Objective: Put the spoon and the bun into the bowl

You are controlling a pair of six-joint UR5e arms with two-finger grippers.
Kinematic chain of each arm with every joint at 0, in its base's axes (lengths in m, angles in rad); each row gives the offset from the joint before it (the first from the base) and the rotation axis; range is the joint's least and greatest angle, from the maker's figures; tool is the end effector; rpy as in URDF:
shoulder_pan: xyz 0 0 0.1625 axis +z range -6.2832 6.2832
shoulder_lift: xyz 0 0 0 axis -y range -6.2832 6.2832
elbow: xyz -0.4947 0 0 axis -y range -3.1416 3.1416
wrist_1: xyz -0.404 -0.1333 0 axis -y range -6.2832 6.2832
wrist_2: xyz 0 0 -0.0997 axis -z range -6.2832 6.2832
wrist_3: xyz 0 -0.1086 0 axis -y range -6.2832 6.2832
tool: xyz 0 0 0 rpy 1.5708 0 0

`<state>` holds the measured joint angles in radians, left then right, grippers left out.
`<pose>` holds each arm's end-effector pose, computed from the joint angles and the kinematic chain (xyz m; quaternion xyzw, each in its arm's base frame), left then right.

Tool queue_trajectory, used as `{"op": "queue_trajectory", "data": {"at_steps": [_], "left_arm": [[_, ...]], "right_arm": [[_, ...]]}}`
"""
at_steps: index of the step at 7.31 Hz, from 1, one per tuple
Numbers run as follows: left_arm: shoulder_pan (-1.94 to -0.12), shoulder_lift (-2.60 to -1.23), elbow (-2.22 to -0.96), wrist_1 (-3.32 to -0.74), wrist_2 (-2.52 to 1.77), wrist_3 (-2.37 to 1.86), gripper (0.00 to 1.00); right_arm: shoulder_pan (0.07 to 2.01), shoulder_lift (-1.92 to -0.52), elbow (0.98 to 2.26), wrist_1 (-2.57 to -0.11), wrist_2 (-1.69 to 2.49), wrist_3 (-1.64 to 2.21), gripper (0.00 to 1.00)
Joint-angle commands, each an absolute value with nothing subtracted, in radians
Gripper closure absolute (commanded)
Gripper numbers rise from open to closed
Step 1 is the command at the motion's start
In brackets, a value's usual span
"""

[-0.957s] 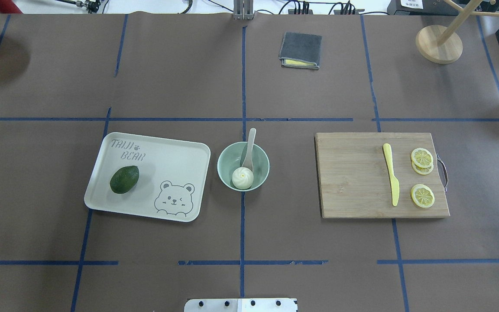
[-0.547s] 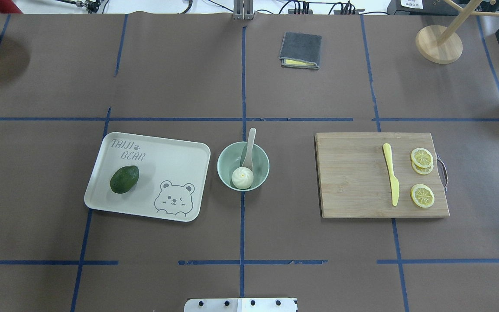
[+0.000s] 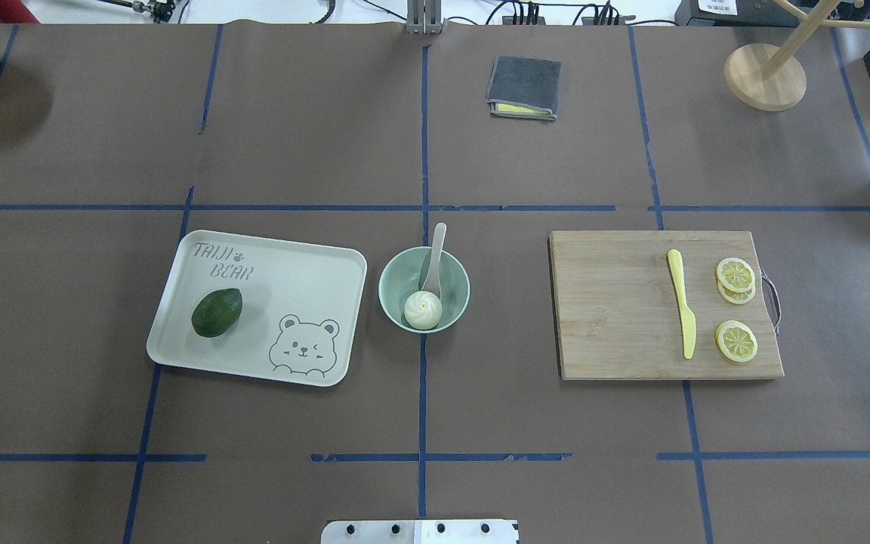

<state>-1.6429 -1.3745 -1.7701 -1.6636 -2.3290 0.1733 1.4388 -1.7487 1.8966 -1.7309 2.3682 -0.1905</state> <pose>-0.0883 -0.4090 0.7154 0.0894 0.3614 0.0646 0.9258 0.0010 -0.4146 0.6669 0.0057 -0.3882 -0.1456 0.9100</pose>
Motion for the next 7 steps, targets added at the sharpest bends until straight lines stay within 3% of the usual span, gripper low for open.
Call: {"op": "queue_trajectory", "data": {"at_steps": [1, 7], "left_arm": [[-1.556, -1.388, -1.736, -1.614, -2.310, 0.154, 0.00], [-1.543, -1.390, -1.764, -1.548, -2.324, 0.097, 0.00]], "right_arm": [[1.439, -1.747, 1.894, -1.730, 2.370, -0.187, 0.00], [1.439, -1.756, 1.894, -1.732, 2.365, -0.150, 0.00]]}}
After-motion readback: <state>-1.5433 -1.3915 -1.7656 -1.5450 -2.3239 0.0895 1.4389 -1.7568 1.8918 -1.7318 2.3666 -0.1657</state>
